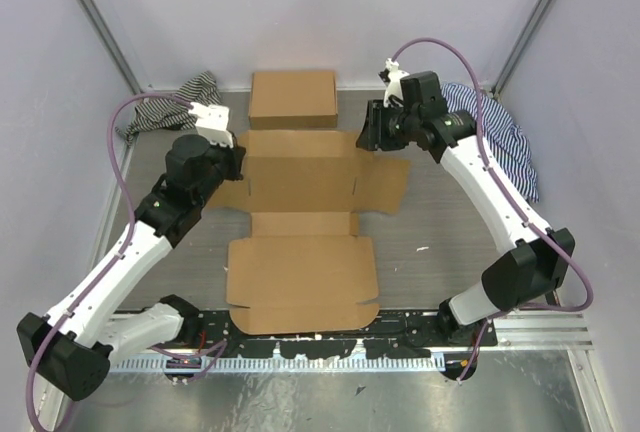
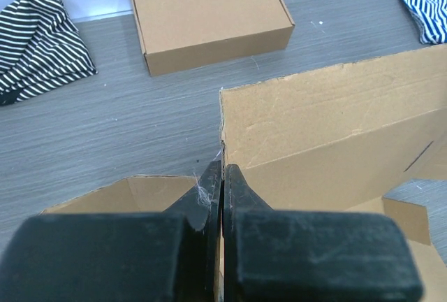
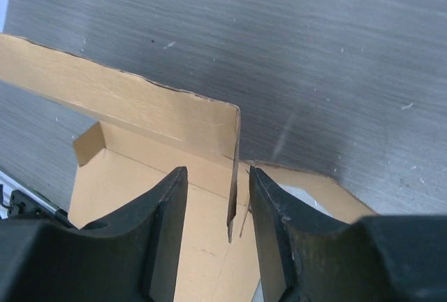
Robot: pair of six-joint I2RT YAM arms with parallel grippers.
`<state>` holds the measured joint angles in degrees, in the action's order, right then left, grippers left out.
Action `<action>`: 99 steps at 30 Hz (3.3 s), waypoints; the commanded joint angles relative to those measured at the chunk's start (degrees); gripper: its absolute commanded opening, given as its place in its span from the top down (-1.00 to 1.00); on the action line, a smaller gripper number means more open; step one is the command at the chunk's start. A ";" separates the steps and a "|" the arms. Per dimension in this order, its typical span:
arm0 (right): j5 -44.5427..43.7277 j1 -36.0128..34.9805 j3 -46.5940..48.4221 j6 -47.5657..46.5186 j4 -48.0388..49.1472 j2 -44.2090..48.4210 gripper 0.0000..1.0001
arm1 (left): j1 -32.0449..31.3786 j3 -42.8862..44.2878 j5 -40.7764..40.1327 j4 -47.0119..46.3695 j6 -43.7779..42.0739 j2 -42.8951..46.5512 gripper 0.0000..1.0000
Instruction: Fold the paper box
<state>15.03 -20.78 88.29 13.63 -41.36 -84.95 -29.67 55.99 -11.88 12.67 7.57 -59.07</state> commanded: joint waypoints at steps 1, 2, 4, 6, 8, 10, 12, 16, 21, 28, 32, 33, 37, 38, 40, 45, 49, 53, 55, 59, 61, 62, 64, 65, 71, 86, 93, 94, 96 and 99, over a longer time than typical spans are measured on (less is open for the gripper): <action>1.39 0.20 2.59 -0.05 -2.58 -0.50 0.11 | -0.60 -2.40 -0.96 -5.63 -1.61 3.24 0.91; 1.88 0.21 2.61 0.01 -2.84 -0.44 0.15 | -0.71 -2.78 -1.22 -5.90 -1.60 3.66 0.91; 2.48 0.07 2.33 0.18 -3.48 -0.20 0.36 | -0.82 -3.13 -1.55 -6.11 -1.60 4.08 0.91; 3.43 0.07 1.34 0.25 -3.89 0.29 0.61 | -1.03 -3.17 -1.40 -6.09 -1.76 4.17 0.91; 3.98 -0.05 -0.07 0.13 -3.82 0.75 0.78 | -1.25 -3.25 -1.23 -6.23 -1.85 4.21 0.91; 3.14 -0.13 -1.28 0.09 -3.69 0.92 0.91 | -1.42 -3.35 -1.13 -6.41 -1.86 4.22 0.91; 1.99 -0.27 -2.13 0.13 -3.58 0.86 0.98 | -1.57 -3.51 -1.04 -6.51 -1.82 4.18 0.90; -4.25 -1.42 -5.11 0.64 -1.15 2.53 0.98 | -1.89 -3.67 -1.40 -6.00 -1.46 4.79 0.65; -6.51 -2.96 -15.40 -0.44 10.63 10.34 0.98 | -1.89 -2.62 -2.28 -3.65 0.23 7.62 -0.12; -8.70 -8.66 -27.40 -4.51 25.92 20.74 0.98 | -1.88 1.93 2.32 1.64 1.51 10.16 -0.47; -11.68 -12.88 -32.31 -8.29 36.98 26.26 0.98 | -1.88 6.87 8.66 6.34 2.57 7.73 -0.48; -11.96 -13.41 -32.94 -9.18 38.99 27.04 0.98 | -1.89 8.56 9.71 7.50 3.25 6.79 -0.48; -13.67 -14.49 -34.59 -14.17 45.92 26.78 0.98 | -1.88 13.41 12.55 9.22 7.75 3.98 -0.65; -14.60 -14.73 -34.97 -15.43 47.67 26.38 0.98 | -1.88 14.43 13.18 9.48 8.48 3.26 -0.97; -14.76 -15.04 -36.94 -18.16 52.32 25.57 0.98 | -1.88 16.97 15.09 10.63 8.73 2.33 -0.96; -13.18 -15.17 -40.05 -20.52 59.44 22.50 0.98 | -1.89 19.44 18.90 15.46 4.18 0.19 -0.96; -10.18 -15.26 -37.72 -18.93 55.99 19.74 0.98 | -1.86 18.57 19.15 20.19 -0.59 -2.21 -1.00; -9.84 -15.35 -35.41 -18.45 51.11 18.55 0.98 | -1.88 15.64 14.61 22.22 -2.36 -3.81 -0.87; -9.33 -15.34 -34.85 -18.55 48.93 18.50 0.98 | -2.10 14.24 9.82 22.37 -2.86 -4.45 -0.81; -8.05 -15.51 -35.64 -18.53 47.69 19.28 0.98 | -2.78 12.93 2.85 22.06 -5.74 -5.26 -0.83; -7.43 -15.52 -34.92 -18.25 46.44 19.17 0.98 | -2.85 13.04 1.59 21.86 -7.04 -5.61 -0.83; -6.96 -15.48 -34.35 -18.25 45.45 18.86 0.98 | -2.87 13.25 0.78 21.82 -7.48 -5.82 -0.83; -6.24 -15.52 -32.85 -18.05 43.41 17.98 0.98 | -2.89 13.84 -0.71 22.33 -8.18 -6.50 -0.83; -6.00 -15.58 -32.31 -18.03 42.44 17.65 0.98 | -3.00 14.21 -1.19 22.54 -8.37 -6.64 -0.84; -4.15 -15.61 -30.86 -17.92 39.52 16.52 0.98 | -3.66 13.42 1.38 21.90 -9.95 -6.15 -0.84; -3.76 -15.61 -27.62 -18.02 34.00 15.23 0.98 | -7.65 10.23 1.10 23.85 -12.64 -8.42 -0.46; -4.33 -15.58 -26.77 -17.78 32.06 14.90 0.98 | -9.63 10.25 -0.25 24.20 -13.58 -9.31 -0.12; -4.50 -15.59 -26.44 -17.71 31.74 14.70 0.98 | -10.08 10.14 -0.81 24.17 -13.71 -9.24 -0.06; -4.57 -15.60 -25.77 -17.67 31.05 14.27 0.98 | -10.87 10.18 -1.75 24.16 -14.12 -9.07 0.08; -4.57 -15.60 -24.88 -17.50 30.67 13.49 0.98 | -11.75 10.52 -2.71 24.48 -14.71 -8.97 0.15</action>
<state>8.84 -35.88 59.29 -4.36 -13.06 -70.83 -39.70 67.24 -15.00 35.40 -6.59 -67.66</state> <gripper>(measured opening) 0.044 0.445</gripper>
